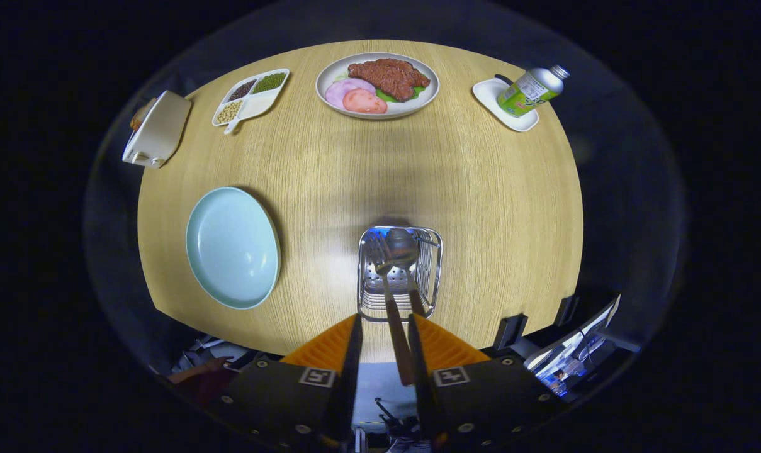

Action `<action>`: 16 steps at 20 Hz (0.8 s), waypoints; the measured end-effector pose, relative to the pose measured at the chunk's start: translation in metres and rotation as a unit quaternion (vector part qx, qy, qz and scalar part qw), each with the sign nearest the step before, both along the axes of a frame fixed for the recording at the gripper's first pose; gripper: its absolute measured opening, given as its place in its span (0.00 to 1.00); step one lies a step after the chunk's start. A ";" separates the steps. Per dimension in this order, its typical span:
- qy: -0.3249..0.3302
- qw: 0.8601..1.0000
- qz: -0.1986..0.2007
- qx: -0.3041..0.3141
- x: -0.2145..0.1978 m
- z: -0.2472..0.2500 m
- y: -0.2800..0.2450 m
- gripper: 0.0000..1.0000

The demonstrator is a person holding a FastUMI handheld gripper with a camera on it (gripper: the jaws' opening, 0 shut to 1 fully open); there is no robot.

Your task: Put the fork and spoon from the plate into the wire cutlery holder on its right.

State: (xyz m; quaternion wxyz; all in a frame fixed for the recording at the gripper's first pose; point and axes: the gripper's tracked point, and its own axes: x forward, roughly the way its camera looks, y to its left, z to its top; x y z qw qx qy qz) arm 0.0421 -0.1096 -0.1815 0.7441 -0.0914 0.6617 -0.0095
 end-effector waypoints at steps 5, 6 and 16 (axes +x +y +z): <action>-0.046 0.999 -0.006 0.022 0.011 0.010 0.005 0.98; -0.062 0.998 -0.004 0.034 0.016 0.015 0.009 0.99; -0.334 0.939 0.029 0.077 0.033 0.131 0.031 0.98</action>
